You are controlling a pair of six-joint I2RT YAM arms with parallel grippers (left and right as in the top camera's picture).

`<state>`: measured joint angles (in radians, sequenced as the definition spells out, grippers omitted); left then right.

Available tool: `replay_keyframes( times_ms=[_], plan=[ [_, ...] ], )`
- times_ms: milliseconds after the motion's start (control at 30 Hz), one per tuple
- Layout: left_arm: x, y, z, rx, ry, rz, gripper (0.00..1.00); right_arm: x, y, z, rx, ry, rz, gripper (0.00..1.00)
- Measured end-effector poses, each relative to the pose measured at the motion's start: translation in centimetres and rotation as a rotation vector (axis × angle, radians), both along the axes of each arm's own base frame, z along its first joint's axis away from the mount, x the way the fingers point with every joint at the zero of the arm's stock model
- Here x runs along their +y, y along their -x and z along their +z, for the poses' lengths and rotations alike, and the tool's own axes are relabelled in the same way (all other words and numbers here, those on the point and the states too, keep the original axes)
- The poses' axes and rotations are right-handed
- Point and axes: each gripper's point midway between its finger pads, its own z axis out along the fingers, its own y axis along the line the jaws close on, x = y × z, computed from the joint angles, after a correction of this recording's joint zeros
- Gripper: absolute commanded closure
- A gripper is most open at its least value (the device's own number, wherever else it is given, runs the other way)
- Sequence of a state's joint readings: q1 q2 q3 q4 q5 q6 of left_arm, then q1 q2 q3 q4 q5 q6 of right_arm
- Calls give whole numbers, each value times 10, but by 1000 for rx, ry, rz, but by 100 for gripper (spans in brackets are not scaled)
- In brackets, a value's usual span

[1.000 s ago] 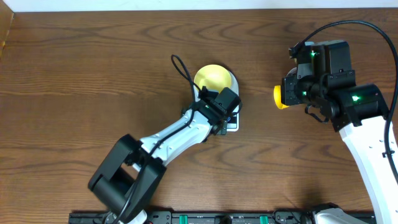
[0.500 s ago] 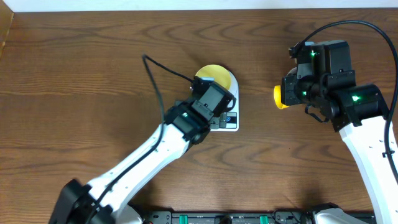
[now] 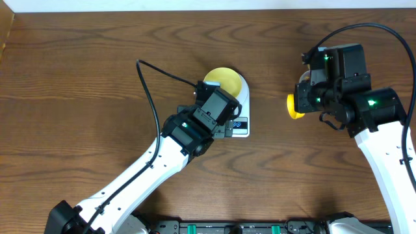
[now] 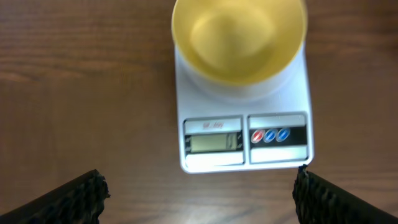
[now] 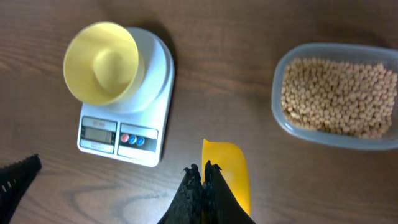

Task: Scoop item into bowl and weigh 50g on scale
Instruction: 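Lift the left gripper off the scale buttons and pull it back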

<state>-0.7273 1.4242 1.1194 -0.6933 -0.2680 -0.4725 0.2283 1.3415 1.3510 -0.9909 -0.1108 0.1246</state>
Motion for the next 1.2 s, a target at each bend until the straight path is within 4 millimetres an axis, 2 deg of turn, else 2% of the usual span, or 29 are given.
replay_keyframes(
  times_ms=[200,400,833,1200],
  plan=[
    [11,12,-8,57,-51,-1,2,-2,8,-5,37,8,-1,99],
    [12,13,-9,63,-57,-2,2,-2,7,-5,35,10,-6,99],
    [11,13,-8,60,-55,-2,2,-15,-14,6,-65,68,-63,99],
    [11,21,-13,102,-63,-40,2,-16,-16,7,-75,73,-68,99]
  ],
)
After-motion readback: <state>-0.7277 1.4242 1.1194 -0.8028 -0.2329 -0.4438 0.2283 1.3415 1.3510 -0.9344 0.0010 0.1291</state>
